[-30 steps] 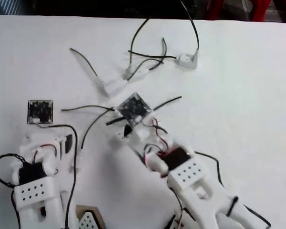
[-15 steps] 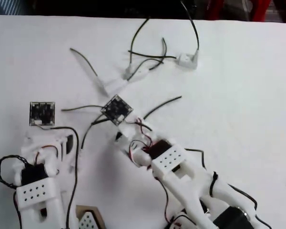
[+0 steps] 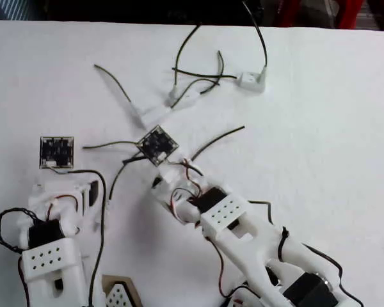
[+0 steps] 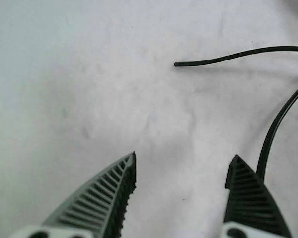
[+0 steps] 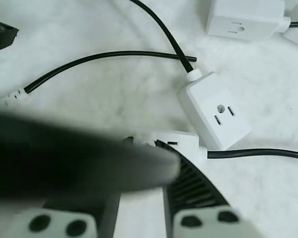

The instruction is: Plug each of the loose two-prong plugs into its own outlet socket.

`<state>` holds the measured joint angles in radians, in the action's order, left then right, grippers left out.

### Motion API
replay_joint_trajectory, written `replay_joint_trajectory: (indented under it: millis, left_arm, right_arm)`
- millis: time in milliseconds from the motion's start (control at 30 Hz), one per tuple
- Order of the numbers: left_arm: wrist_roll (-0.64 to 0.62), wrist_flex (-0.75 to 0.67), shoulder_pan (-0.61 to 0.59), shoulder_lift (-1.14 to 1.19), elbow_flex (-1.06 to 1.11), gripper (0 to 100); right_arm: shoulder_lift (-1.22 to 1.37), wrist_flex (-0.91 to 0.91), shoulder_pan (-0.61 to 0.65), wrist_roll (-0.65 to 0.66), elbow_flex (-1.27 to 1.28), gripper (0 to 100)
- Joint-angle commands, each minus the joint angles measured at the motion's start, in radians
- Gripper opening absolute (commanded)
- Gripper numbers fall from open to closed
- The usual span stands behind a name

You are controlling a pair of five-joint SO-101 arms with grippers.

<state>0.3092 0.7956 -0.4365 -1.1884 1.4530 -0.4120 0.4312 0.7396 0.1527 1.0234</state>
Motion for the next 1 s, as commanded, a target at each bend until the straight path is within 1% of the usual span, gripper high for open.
replay_joint_trajectory:
  millis: [0, 200, 467, 733, 900, 967]
  left_arm:
    - [0.006, -0.018, -0.005, -0.01, -0.006, 29]
    - [0.006, -0.018, -0.005, -0.01, -0.006, 29]
    - [0.006, -0.018, -0.005, -0.01, -0.005, 29]
    - [0.006, -0.018, -0.005, -0.008, -0.005, 29]
    - [0.006, -0.018, -0.005, -0.008, -0.005, 29]
    - [0.006, -0.018, -0.005, -0.008, -0.005, 29]
  right_arm:
    - [0.001, -0.002, 0.004, -0.005, -0.048, 1.7]
    - [0.001, 0.05, 0.042, -0.005, -0.043, 1.7]
    - [0.012, 0.099, 0.039, 0.003, -0.034, 1.7]
    - [0.203, 0.085, 0.039, 0.041, -0.103, 1.7]
    - [0.236, 0.088, 0.039, 0.049, -0.13, 1.7]
    - [0.234, 0.09, 0.041, 0.075, -0.129, 1.7]
